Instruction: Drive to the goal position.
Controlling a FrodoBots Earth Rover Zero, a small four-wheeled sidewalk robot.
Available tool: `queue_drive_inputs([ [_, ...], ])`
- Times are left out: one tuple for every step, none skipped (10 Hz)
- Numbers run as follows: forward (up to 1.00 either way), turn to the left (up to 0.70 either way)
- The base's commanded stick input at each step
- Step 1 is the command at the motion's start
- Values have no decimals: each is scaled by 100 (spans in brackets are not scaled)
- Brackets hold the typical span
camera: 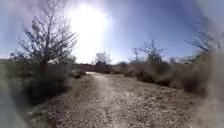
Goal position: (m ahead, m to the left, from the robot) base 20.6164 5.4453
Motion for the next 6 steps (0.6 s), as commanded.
queue_drive_inputs([
  [70, 4],
  [70, 5],
  [70, 8],
  [70, 8],
  [70, 8],
  [70, 8],
])
